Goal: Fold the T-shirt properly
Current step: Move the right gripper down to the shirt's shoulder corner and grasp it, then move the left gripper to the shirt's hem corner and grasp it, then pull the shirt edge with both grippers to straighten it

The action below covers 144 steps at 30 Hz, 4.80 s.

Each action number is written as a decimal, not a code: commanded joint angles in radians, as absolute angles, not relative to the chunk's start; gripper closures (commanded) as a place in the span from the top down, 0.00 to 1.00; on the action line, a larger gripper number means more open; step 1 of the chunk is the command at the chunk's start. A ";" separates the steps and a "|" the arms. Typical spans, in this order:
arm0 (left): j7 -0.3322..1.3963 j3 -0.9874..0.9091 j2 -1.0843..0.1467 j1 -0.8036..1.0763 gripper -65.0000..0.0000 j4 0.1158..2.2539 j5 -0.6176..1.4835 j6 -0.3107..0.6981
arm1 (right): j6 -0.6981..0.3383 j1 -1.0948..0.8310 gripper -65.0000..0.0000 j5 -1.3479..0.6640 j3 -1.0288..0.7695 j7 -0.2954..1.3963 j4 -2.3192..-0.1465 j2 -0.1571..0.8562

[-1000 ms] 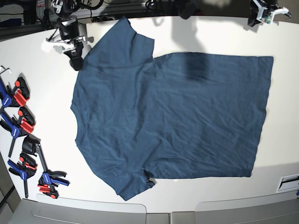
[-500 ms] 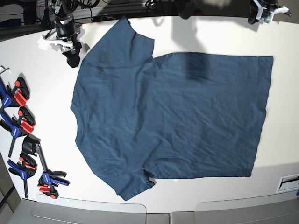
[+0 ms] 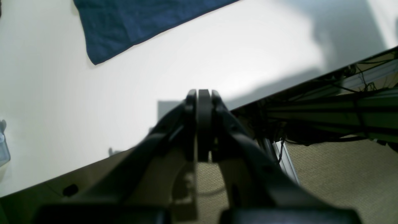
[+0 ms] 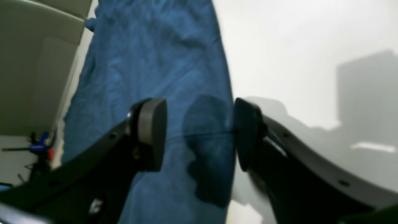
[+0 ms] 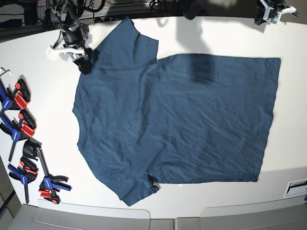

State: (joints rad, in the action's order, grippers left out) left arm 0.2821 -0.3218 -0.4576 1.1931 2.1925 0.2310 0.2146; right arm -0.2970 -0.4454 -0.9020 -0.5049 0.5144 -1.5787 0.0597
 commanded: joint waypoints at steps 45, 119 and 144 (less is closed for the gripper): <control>0.207 -0.327 -0.460 1.132 0.16 2.206 0.089 0.209 | -0.236 -0.427 0.00 -0.760 -0.412 0.505 -1.541 0.060; 0.815 -0.533 -0.432 0.366 0.38 1.301 0.963 0.442 | -0.239 -0.427 0.00 -0.709 -0.412 0.504 -1.541 0.061; 0.706 -0.533 -0.450 0.368 0.00 1.301 0.722 0.442 | -0.266 -0.428 0.00 -0.709 -0.412 0.519 -1.542 0.061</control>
State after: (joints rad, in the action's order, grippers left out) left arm 0.6769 -0.5346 -0.4404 0.3599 1.3014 0.7620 0.4644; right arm -0.2665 -0.4236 -0.7227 -0.4114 0.4999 -1.5341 0.0555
